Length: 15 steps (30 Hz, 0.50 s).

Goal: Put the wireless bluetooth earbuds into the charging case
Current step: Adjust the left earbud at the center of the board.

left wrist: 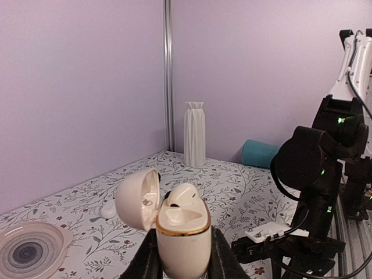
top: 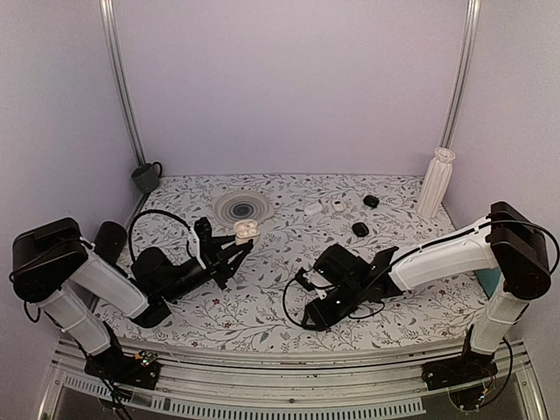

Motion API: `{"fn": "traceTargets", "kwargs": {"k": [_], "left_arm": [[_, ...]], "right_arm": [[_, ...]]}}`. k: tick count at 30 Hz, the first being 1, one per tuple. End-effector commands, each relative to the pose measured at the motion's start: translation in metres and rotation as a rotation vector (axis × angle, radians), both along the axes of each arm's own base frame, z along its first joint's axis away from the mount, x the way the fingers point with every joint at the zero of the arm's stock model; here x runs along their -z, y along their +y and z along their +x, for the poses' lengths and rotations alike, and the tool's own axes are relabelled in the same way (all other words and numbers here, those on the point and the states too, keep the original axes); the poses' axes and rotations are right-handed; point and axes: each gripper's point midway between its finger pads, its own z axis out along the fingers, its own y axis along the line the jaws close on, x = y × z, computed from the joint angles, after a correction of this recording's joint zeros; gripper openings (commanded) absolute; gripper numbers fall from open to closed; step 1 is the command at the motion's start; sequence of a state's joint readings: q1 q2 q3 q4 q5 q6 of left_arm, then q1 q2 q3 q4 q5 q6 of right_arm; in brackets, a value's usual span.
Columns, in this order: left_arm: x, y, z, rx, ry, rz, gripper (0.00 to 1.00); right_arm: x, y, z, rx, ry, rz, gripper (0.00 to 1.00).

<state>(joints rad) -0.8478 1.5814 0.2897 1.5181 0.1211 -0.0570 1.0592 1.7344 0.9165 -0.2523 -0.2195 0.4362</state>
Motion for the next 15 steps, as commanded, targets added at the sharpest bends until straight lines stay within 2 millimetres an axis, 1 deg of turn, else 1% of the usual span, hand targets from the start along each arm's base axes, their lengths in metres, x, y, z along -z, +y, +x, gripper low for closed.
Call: {"fn": "traceTargets", "kwargs": {"k": [1, 3, 9, 11, 15], "left_arm": [[-0.037, 0.013, -0.005, -0.017, -0.109, -0.108, 0.00], [-0.037, 0.013, -0.005, -0.017, -0.110, -0.109, 0.00], [-0.038, 0.013, -0.005, -0.021, -0.114, -0.102, 0.00], [-0.038, 0.013, -0.005, -0.022, -0.113, -0.100, 0.00], [-0.038, 0.012, -0.004, -0.019, -0.113, -0.106, 0.00]], "right_arm": [[-0.003, 0.014, 0.008, 0.014, 0.007, 0.023, 0.42], [-0.003, 0.020, 0.011, 0.005, 0.006, 0.021, 0.42], [-0.019, 0.039, 0.014, -0.014, 0.018, 0.074, 0.42], [-0.024, 0.044, 0.018, -0.011, 0.004, 0.084, 0.42], [-0.025, 0.045, 0.033, 0.018, -0.013, 0.070, 0.42]]}}
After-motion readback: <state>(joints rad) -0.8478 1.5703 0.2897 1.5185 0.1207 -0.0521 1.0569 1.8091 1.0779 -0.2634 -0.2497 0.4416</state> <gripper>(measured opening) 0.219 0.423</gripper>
